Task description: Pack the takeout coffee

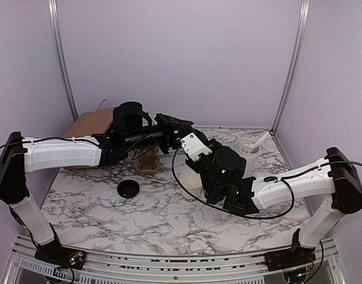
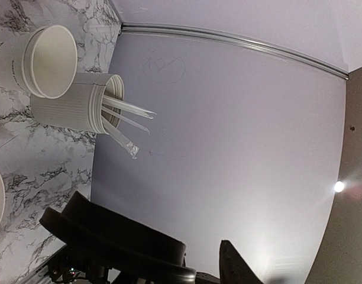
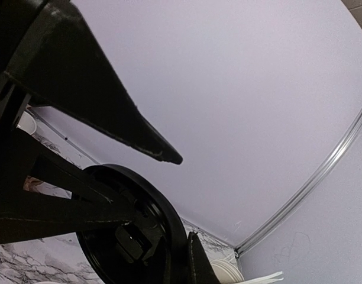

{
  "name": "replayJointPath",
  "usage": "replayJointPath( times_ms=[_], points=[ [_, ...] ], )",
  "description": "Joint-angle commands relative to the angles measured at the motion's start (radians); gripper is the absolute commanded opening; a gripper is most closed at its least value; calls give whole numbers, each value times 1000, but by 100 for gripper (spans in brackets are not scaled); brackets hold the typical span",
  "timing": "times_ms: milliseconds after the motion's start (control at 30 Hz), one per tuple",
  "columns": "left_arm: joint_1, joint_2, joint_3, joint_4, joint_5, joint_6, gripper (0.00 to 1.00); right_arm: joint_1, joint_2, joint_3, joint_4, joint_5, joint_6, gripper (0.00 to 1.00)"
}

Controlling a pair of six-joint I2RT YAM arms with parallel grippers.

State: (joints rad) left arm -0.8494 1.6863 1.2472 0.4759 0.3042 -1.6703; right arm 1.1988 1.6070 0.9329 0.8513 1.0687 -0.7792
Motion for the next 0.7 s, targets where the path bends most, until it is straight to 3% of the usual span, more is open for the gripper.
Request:
replayJointPath(
  times_ms=[0,133,467,600,667],
  points=[
    [-2,9,-16,57,-24,-11,35,20,22,29,94,-6,-92,1],
    [-2,9,-25,72,-31,-22,29,23,38,33,127,-9,-133,1],
    [-2,1,-47,123,-40,-44,5,31,51,36,147,-14,-156,3],
    [-2,-1,-51,145,-43,-45,0,33,47,40,110,-20,-124,11],
    [-2,-2,-52,160,-43,-40,0,33,39,46,57,-28,-76,20]
  ],
)
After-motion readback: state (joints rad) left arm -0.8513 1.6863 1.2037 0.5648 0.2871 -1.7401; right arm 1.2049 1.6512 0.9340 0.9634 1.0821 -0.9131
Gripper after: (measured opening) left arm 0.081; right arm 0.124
